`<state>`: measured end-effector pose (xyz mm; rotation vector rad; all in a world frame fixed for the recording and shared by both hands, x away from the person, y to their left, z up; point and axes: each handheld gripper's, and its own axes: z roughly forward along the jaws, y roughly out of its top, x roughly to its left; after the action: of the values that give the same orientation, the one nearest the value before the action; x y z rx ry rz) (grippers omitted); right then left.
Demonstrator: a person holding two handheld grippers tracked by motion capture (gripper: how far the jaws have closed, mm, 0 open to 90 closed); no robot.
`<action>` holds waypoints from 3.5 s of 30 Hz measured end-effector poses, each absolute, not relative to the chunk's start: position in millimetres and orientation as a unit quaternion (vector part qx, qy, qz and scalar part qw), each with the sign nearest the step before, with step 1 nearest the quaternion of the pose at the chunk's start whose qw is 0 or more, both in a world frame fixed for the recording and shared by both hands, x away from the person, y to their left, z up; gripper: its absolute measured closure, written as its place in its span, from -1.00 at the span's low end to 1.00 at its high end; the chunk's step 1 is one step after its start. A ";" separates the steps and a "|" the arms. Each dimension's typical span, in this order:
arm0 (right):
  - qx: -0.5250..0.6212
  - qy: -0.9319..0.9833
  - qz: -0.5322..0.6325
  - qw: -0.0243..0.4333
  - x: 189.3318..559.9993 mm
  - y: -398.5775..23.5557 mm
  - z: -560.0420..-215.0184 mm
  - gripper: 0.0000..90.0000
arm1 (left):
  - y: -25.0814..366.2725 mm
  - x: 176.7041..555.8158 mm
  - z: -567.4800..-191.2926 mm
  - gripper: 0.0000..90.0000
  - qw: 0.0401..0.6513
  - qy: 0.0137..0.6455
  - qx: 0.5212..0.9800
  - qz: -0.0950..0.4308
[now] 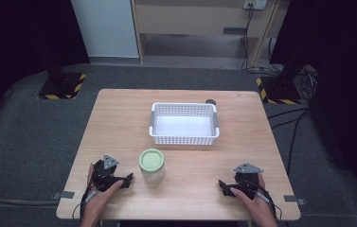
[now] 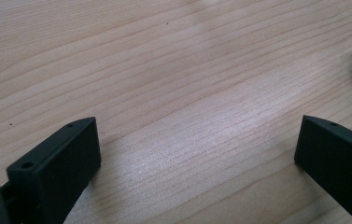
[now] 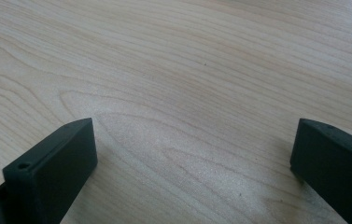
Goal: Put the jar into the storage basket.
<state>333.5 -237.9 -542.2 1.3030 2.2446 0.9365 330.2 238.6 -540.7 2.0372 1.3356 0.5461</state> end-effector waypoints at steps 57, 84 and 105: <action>0.464 0.799 0.333 0.190 333.5 -237.9 -542.2 -0.99 | 187.6 278.7 -490.0 -0.97 0.370 0.409 0.810 0.201; 0.464 0.799 0.333 0.190 333.5 -237.9 -542.2 -0.99 | 162.6 299.2 -474.4 -0.96 0.382 0.384 0.818 0.192; 0.464 0.799 0.333 0.190 333.5 -237.9 -542.2 -0.99 | 147.2 311.6 -466.0 -0.95 0.390 0.381 0.817 0.188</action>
<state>333.5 -237.9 -542.2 1.3030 2.2446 0.9367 311.6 147.2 -466.0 2.0761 0.9674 0.4787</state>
